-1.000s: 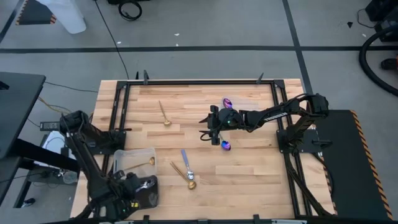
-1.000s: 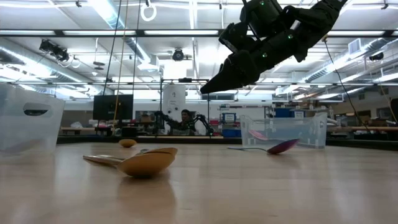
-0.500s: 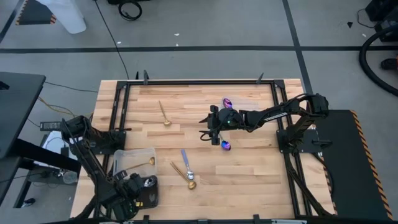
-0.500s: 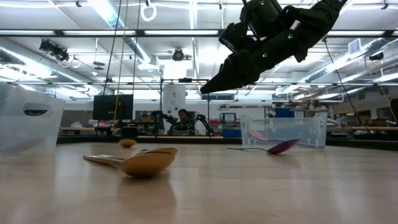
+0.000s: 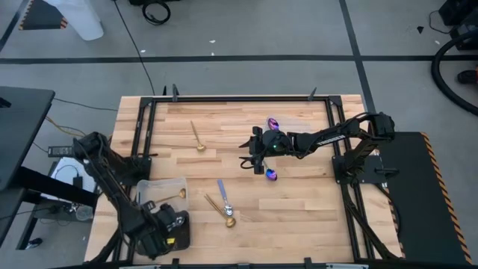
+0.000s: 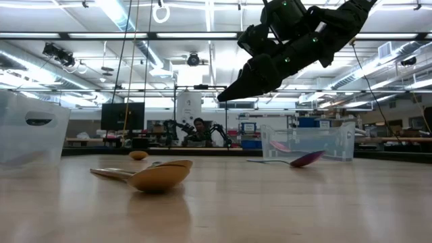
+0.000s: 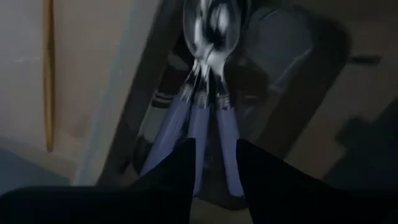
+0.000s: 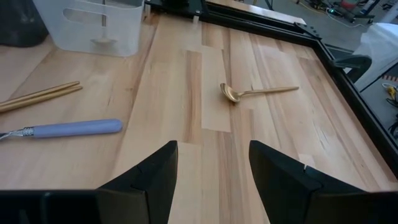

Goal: Sort silverware by color (type)
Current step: Adjust the bottom transparent bin

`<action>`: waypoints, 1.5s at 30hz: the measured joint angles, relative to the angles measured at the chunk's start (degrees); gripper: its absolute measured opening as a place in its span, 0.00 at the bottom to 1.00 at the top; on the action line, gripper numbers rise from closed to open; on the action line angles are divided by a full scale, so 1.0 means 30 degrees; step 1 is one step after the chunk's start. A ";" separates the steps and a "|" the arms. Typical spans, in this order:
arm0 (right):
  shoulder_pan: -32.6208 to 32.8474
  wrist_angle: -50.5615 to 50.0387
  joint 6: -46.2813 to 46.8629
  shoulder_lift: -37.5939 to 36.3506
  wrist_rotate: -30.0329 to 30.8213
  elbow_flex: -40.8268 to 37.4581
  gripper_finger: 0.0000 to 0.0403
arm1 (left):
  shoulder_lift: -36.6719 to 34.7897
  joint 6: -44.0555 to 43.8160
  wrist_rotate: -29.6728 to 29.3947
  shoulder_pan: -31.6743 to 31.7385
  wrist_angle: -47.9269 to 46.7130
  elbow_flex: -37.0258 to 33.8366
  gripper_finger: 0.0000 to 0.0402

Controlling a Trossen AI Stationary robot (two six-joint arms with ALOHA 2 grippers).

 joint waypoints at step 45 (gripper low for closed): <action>0.4760 -0.1858 0.5498 0.0000 0.3104 -0.1261 0.52 | -0.1768 1.8440 -0.0306 1.0122 -0.3973 0.1144 0.31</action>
